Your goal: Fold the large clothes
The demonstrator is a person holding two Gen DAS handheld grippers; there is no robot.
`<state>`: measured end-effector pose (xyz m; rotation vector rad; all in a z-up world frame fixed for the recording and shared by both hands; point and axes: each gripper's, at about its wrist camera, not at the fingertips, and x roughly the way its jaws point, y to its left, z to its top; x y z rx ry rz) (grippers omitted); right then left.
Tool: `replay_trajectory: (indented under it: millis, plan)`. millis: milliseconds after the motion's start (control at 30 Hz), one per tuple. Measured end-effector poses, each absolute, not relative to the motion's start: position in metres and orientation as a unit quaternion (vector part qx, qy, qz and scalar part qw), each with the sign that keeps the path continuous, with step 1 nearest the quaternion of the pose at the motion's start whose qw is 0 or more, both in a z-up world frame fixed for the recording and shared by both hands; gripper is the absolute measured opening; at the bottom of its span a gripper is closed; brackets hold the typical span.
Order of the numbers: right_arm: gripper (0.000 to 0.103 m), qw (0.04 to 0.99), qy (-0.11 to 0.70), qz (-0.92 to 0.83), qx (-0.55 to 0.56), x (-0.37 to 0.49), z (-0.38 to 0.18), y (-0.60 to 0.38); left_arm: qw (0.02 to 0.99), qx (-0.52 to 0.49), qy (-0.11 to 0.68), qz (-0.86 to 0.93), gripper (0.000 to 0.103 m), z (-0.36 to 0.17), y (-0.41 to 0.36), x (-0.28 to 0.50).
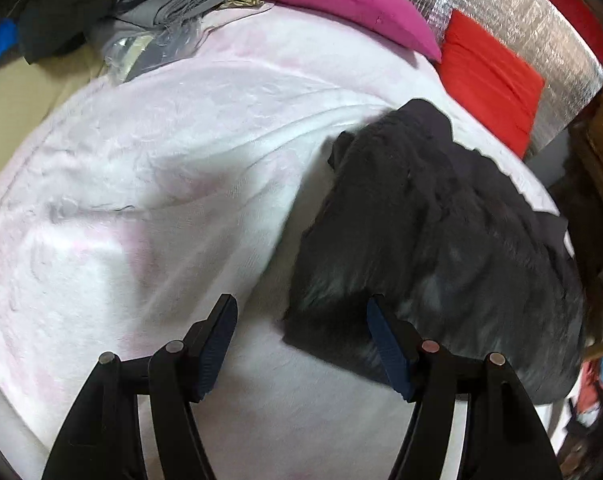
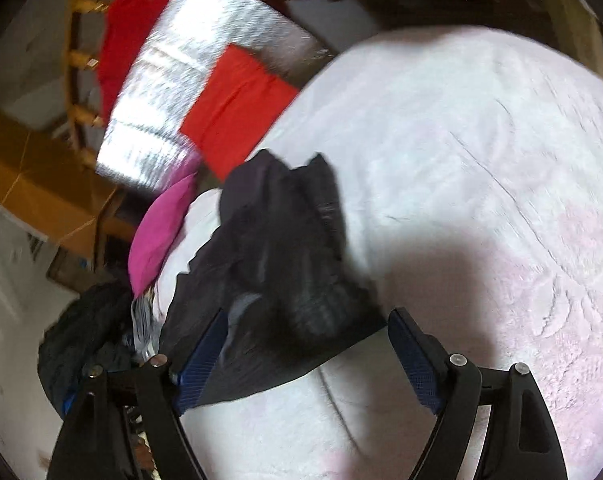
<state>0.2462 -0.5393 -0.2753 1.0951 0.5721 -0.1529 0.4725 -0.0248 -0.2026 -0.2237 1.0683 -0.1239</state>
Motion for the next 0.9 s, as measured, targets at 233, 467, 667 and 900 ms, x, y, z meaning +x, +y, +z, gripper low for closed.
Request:
replay_trajectory:
  millis: [233,467,667,900]
  plan:
    - [0.084,0.785,0.269,-0.064,0.555,0.278,-0.298,-0.538,0.853,-0.104,0.509,-0.046,0.045,-0.208,-0.043,0.489]
    - [0.082,0.801,0.246,-0.061,0.543,0.271,-0.279,-0.534,0.852,-0.116,0.508,-0.053,0.052,-0.202,-0.030,0.462]
    - [0.082,0.769,0.240,-0.044,0.591,0.249,-0.302,-0.520,0.836,-0.166,0.511,-0.109,0.072,-0.203,-0.029,0.415]
    - [0.083,0.768,0.246,-0.012,0.592,0.276,-0.303,-0.497,0.803,-0.258,0.521,-0.136,0.082,-0.219,-0.044,0.438]
